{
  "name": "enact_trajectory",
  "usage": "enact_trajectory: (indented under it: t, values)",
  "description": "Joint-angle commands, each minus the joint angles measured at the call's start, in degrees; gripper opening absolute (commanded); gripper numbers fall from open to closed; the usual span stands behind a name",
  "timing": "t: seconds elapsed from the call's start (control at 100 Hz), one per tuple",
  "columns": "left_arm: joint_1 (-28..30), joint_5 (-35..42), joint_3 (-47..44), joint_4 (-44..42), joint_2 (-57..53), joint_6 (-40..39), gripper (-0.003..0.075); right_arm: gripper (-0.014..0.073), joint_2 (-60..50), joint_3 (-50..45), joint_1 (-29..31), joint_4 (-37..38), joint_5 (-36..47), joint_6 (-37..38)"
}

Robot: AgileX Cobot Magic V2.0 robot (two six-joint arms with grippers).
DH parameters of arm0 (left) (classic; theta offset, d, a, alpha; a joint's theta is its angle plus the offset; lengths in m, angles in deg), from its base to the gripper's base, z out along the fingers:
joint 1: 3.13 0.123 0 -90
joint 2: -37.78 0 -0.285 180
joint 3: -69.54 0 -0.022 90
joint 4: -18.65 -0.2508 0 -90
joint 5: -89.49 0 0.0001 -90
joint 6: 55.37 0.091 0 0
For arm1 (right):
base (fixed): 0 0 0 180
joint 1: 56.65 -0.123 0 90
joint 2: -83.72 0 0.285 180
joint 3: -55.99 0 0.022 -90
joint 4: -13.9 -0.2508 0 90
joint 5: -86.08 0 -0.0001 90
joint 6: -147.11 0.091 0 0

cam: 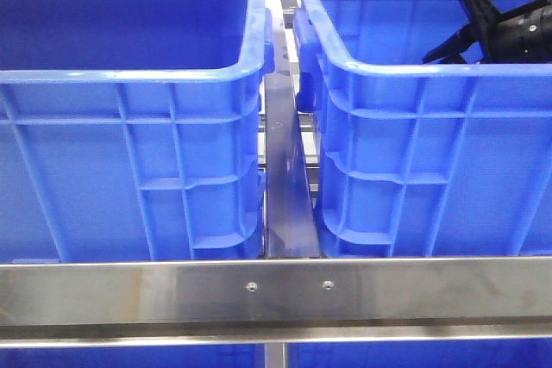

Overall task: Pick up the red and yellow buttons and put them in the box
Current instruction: 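Lower the red button into the empty bin and open the right gripper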

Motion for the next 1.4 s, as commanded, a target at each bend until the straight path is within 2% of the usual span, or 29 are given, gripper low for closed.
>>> enact_trajectory:
  t: [0.0, 0.06, 0.16, 0.74, 1.0, 1.39]
  values:
    - [-0.01, 2.65, 1.55, 2.21, -0.31, -0.49, -0.0019, 0.0456, -2.87, 1.64, 0.12, -2.86, -1.13, -0.87]
    - [-0.01, 2.65, 1.55, 2.21, -0.31, -0.49, -0.0019, 0.0507, -2.87, 1.64, 0.12, -2.86, -0.72, -0.87]
    - [-0.01, 2.65, 1.55, 2.21, -0.31, -0.49, -0.0019, 0.0545, -2.87, 1.64, 0.12, -2.86, 0.13, -0.87]
    - [-0.01, 2.65, 1.55, 2.21, -0.31, -0.49, -0.0019, 0.0545, -2.93, 1.64, 0.68, -1.57, 4.43, -0.97]
    - [-0.01, 2.65, 1.55, 2.21, -0.31, -0.49, -0.0019, 0.0544, -5.98, 1.52, 2.65, -0.13, 5.71, -4.57]
    - [-0.01, 2.65, 1.55, 2.21, -0.31, -0.49, -0.0019, 0.0544, -17.49, -2.65, 2.88, 12.60, 7.78, -5.72]
